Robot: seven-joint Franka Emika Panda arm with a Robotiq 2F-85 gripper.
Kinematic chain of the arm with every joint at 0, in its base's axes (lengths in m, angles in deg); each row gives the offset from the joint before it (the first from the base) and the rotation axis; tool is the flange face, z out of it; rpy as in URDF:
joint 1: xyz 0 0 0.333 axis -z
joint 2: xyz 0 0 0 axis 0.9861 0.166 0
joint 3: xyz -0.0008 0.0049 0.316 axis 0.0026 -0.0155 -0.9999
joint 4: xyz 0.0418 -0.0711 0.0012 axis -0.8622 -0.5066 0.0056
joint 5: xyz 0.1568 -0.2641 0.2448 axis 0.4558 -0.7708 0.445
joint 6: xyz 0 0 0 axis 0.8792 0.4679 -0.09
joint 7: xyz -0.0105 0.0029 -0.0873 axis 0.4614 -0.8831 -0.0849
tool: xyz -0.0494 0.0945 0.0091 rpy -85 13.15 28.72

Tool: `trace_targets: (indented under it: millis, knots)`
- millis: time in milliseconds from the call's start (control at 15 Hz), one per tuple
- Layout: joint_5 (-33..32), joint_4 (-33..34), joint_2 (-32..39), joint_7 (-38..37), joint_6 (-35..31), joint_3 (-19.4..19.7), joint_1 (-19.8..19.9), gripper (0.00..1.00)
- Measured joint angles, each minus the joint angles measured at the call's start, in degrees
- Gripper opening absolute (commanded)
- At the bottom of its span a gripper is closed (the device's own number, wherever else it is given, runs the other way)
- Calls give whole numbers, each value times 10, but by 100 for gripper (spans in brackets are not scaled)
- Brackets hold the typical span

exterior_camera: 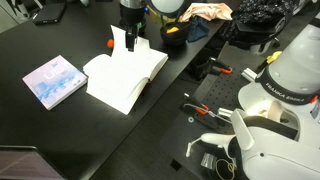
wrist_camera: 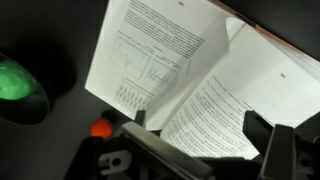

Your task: Pick up the black bowl on top of the book and put it in the empty black bowl then open the orange book and flip the pages.

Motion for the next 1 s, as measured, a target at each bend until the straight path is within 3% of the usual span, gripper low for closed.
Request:
trace_targets:
  millis: [133,333,600,1000]
  knots:
    - [-84,1,-22,-57,31,23,-9,100]
    - [-153,1,-26,-137,64,25,-13,100]
    - [-172,1,-11,-220,98,23,-22,100]
    - [-163,11,20,-277,102,23,-24,100]
